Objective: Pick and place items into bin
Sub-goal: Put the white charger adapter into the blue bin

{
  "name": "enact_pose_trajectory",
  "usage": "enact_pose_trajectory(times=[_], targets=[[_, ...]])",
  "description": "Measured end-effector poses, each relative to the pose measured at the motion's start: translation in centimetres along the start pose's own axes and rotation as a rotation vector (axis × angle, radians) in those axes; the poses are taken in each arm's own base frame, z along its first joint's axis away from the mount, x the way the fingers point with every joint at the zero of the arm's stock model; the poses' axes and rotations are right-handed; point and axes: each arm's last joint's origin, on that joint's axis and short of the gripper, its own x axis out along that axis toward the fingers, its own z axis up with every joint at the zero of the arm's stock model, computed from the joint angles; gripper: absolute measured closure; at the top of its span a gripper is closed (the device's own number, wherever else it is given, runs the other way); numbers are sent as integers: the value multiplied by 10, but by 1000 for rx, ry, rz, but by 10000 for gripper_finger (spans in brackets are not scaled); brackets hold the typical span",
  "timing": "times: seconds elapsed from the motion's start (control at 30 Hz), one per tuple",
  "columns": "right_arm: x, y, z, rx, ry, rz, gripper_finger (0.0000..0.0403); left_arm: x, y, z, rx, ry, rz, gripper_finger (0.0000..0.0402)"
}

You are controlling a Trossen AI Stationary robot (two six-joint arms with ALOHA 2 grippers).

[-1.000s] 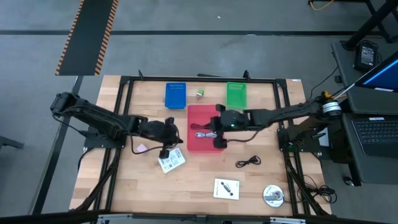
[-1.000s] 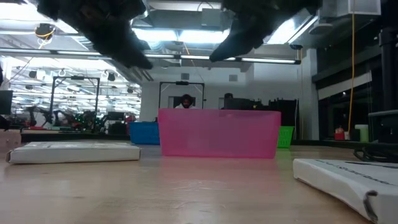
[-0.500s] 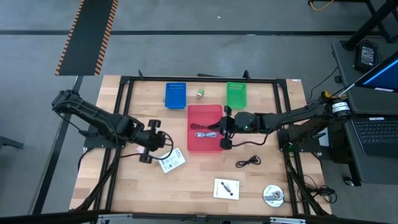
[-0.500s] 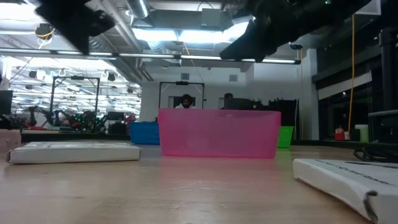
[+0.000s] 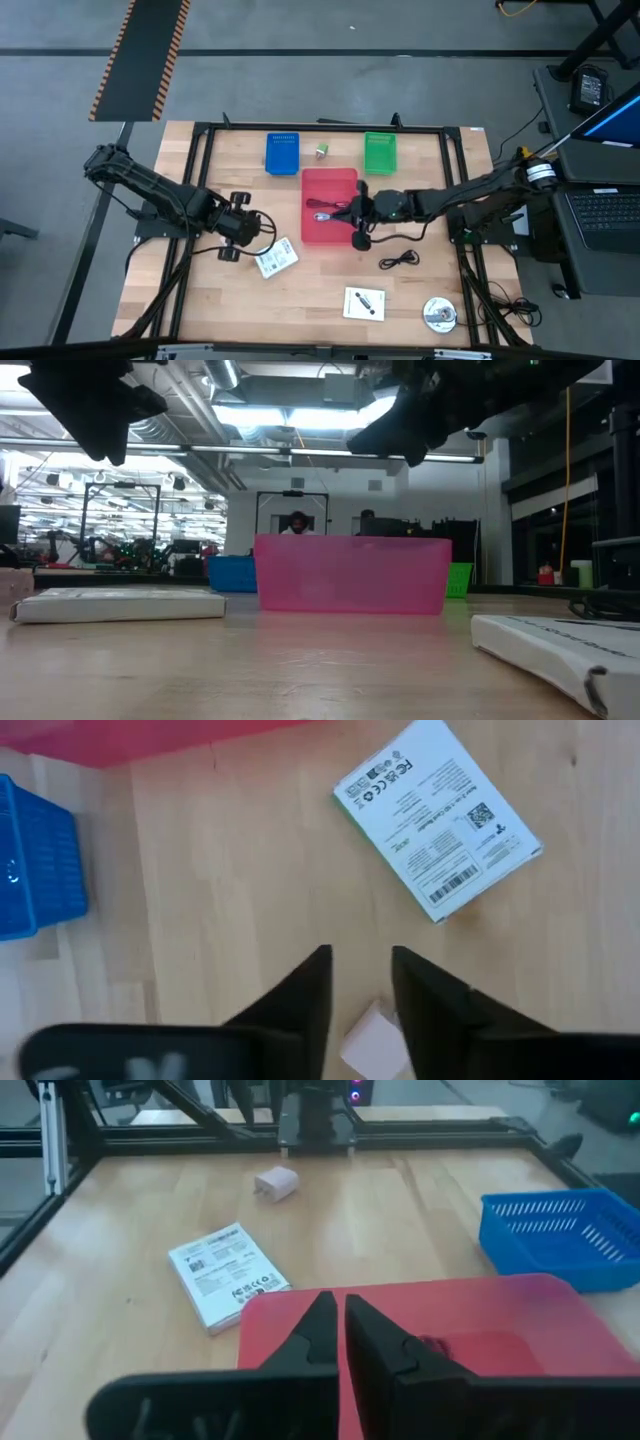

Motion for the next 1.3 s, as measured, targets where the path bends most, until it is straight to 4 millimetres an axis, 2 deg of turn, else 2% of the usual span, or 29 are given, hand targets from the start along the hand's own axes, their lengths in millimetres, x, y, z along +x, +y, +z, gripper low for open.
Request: enact_pose_trajectory(times=[0.23,0.43,0.53,0.77,1.1,1.3], targets=[[12,1,-12,23,38,-3,396,1,1,-3,8,24,34,201],[21,3,-18,31,36,-3,396,26,-2,-24,74,139,35,159],[24,3,-20,14,37,-3,396,38,-3,-36,156,194,37,156],[24,3,-21,14,40,-4,396,55,-6,-53,177,268,-13,163],[25,3,-19,15,25,-2,396,58,-8,-54,149,264,-75,168],[25,3,-19,15,20,-2,396,68,-12,-51,145,308,-74,169]])
